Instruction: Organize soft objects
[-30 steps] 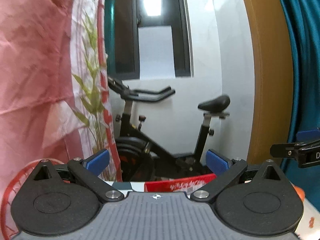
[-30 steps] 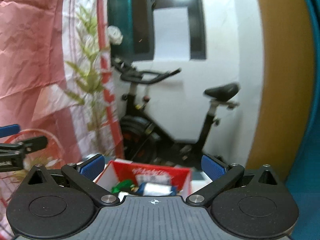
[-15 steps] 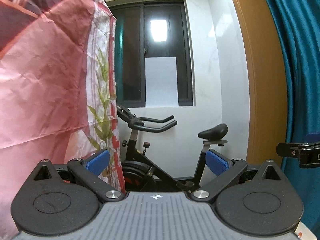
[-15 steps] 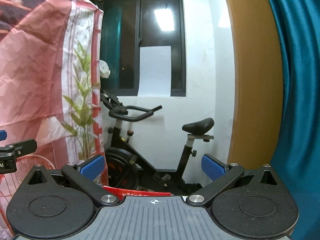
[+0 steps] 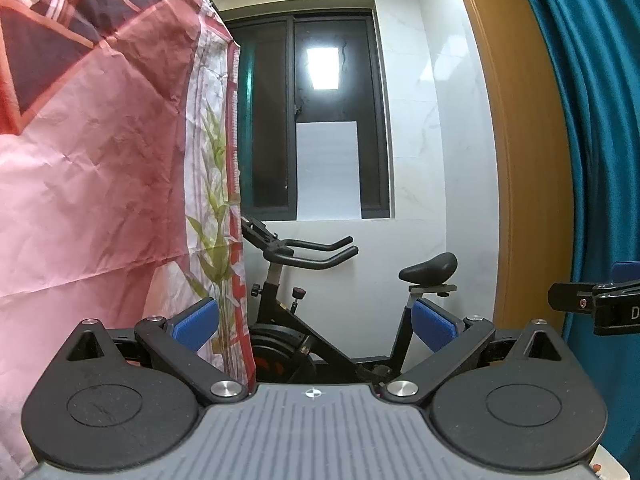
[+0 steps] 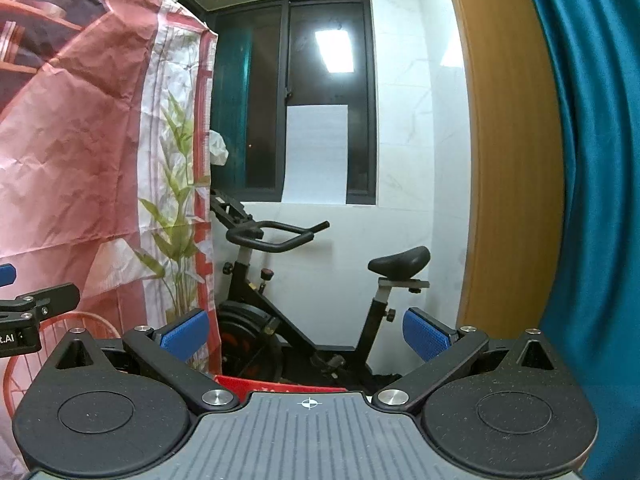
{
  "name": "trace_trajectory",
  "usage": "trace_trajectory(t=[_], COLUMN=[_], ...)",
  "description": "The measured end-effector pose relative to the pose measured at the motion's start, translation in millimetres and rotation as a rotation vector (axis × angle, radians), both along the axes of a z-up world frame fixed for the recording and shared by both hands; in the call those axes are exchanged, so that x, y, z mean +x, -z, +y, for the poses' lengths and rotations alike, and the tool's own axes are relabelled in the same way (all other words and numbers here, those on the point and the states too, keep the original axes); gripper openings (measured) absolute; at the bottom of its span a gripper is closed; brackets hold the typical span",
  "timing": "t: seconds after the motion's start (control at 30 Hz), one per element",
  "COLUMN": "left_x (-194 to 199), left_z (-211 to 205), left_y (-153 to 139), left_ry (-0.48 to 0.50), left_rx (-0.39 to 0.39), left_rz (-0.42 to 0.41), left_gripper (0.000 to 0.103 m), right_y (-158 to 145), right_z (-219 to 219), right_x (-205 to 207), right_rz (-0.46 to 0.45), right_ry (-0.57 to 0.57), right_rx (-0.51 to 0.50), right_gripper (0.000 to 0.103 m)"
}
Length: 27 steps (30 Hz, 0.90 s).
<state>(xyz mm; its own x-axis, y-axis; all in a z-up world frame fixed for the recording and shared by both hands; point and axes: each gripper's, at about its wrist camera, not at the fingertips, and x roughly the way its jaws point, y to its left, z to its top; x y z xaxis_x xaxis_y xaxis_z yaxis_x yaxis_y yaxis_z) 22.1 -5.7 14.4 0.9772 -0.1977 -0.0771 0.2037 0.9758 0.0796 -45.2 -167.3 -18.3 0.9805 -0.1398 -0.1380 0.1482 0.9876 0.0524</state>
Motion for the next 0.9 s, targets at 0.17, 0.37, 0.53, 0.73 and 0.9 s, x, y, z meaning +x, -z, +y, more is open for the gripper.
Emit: trace_trajectory(t=[0.17,0.37,0.53,0.73,0.9], left_x=[-1.2,2.9,3.7,7.0,9.2], left_z=[-0.1,3.5,4.2,5.5,6.3], left_y=[1.0,0.0,0.5,2.2,3.5], left_ry=[0.004,0.012,0.022,0.028,0.034], left_rx=[0.004,0.004,0.006,0.004,0.001], left_rz=[0.004,0.013,0.018,0.031,0.041], left_gripper=[0.103,0.103,0.103,0.103,0.103], right_y=[-1.7,-0.4,0.0,1.0,4.1], right_z=[-1.6,-5.4,-5.1,-4.1,-5.3], right_x=[3.6,4.0,4.8,8.0,10.8], right_rz=[0.003,0.007,0.013,0.030,0.043], right_ry=[0.010,0.021,0.024,0.025,0.029], right_rx=[0.005,0.016,0.019,0.023,0.027], right_gripper=[0.103,0.103,0.103,0.103,0.103])
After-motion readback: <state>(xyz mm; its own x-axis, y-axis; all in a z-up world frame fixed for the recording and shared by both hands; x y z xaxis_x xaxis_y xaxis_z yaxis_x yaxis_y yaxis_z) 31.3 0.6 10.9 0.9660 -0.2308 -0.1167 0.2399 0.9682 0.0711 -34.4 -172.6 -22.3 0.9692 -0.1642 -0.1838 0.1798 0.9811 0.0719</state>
